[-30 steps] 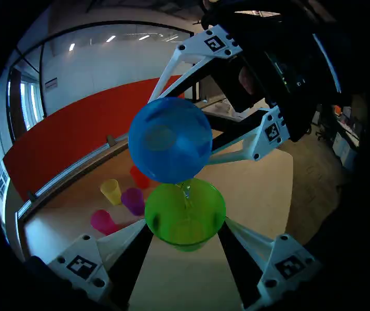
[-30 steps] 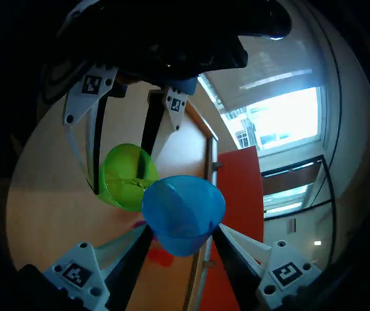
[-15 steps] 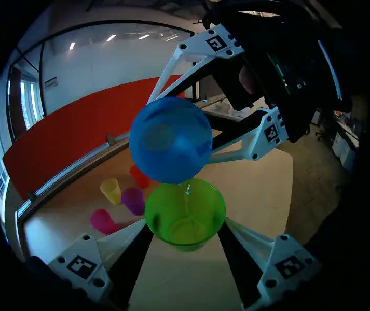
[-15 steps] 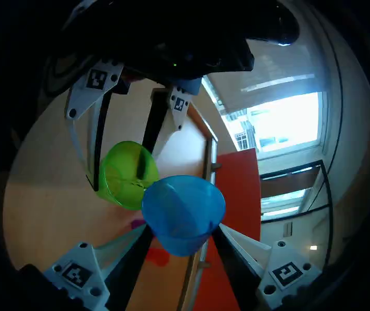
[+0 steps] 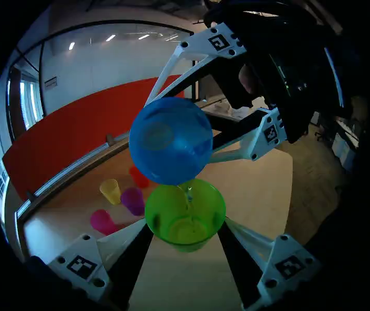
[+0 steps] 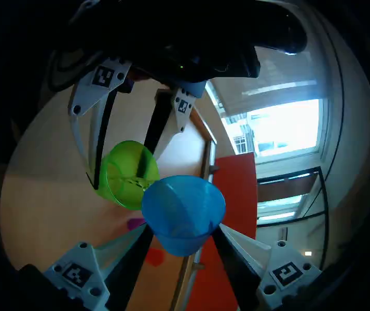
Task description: Pour water
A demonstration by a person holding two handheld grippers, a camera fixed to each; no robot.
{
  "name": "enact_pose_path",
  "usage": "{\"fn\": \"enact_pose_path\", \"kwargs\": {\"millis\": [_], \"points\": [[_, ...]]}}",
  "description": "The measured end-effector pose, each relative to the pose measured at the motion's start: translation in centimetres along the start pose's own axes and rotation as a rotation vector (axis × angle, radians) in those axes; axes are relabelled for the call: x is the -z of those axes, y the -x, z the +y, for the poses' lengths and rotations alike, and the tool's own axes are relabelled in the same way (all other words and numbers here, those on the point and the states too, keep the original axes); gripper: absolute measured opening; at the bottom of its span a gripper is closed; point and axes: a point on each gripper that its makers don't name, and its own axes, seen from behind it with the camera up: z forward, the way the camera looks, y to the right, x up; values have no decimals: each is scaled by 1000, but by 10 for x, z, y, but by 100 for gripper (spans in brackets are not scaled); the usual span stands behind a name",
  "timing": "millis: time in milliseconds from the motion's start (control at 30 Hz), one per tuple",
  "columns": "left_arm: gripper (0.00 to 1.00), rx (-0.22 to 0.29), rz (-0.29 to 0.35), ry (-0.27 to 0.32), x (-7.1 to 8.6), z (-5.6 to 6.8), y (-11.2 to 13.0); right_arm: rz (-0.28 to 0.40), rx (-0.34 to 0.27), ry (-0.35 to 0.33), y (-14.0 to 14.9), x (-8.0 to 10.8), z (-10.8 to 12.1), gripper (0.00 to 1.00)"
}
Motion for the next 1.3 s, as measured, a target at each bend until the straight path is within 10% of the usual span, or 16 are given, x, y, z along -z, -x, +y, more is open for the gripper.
{"fn": "enact_pose_path", "kwargs": {"millis": [1300], "points": [[82,-2,-12,9,1,6,3,9,66,10,-1,6,8,82]]}}
